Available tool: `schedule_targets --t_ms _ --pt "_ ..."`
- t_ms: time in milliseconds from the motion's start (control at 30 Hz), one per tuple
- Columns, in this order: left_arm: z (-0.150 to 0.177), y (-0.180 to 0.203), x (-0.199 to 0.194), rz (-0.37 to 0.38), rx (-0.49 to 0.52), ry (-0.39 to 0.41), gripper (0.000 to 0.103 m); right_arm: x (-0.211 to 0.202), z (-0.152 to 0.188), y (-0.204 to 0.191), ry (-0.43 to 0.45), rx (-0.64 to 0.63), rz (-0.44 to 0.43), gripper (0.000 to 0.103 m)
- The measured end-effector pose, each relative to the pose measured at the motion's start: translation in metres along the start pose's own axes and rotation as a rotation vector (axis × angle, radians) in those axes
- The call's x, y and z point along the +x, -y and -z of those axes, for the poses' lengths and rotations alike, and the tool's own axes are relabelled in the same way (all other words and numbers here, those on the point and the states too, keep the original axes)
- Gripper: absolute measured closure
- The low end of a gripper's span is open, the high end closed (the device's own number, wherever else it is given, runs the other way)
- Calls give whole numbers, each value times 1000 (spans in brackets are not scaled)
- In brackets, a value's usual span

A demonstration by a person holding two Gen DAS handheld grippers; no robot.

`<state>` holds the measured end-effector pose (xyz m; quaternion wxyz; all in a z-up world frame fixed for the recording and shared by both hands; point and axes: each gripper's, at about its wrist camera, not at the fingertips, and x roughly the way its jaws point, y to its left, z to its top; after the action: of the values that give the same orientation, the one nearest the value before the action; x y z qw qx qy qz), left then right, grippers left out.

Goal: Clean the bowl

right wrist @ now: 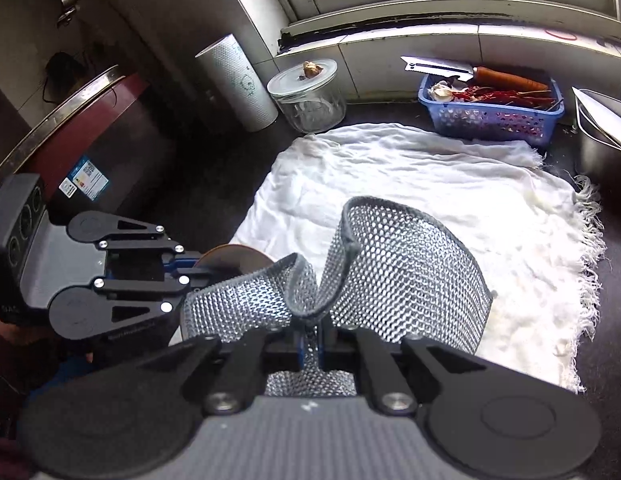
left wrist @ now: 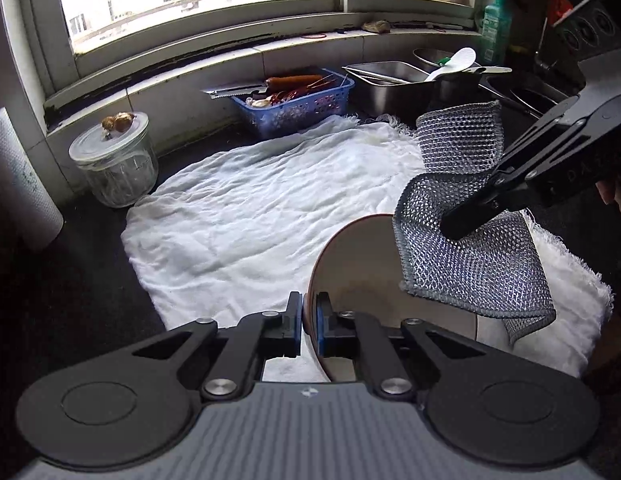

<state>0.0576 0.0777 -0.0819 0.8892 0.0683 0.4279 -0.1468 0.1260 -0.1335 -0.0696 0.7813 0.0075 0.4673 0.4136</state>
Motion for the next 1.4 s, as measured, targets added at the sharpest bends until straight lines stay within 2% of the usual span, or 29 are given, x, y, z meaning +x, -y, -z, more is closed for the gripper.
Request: schedule_targets --t_ms 133,333,433,700,767,800,833,867,900,1000,1200,1300,1367,1400 --pt "0 -14 3 -30 -228 -89 97 -2 2 -1 7 -12 20 97" --pt "1 -18 4 -62 -290 -115 97 6 7 -6 -8 -29 21 97" --pt "-1 -12 2 -132 -215 -118 95 6 8 -7 -6 -24 14 97" --pt "-2 -1 -13 -152 -116 -100 93 6 9 -4 -9 -9 -18 97" --pt "-3 -1 -19 -158 -105 -86 90 7 7 -4 -17 -4 -43 97" --pt "-3 0 -22 -156 -96 -79 79 8 6 -4 -21 1 -57 97" --pt "-3 0 -26 -148 -85 -70 59 9 4 -2 -25 12 -74 97" --pt "-4 1 -31 -140 -73 -61 52 10 3 -1 -24 22 -79 97" --pt "-5 3 -35 -126 -60 -50 50 9 2 0 -21 30 -84 97" --pt "-7 12 -47 -73 -5 -26 50 4 -3 2 -1 39 -83 97" --pt "-4 50 -44 68 232 -71 50 -7 -5 10 23 60 -73 97" --pt "0 59 -30 87 287 -105 50 -12 -4 15 25 77 -77 97" --pt "2 62 -19 99 304 -129 55 -14 -3 15 21 78 -84 97" --pt "3 63 -14 102 314 -141 62 -14 -2 14 21 76 -84 97"
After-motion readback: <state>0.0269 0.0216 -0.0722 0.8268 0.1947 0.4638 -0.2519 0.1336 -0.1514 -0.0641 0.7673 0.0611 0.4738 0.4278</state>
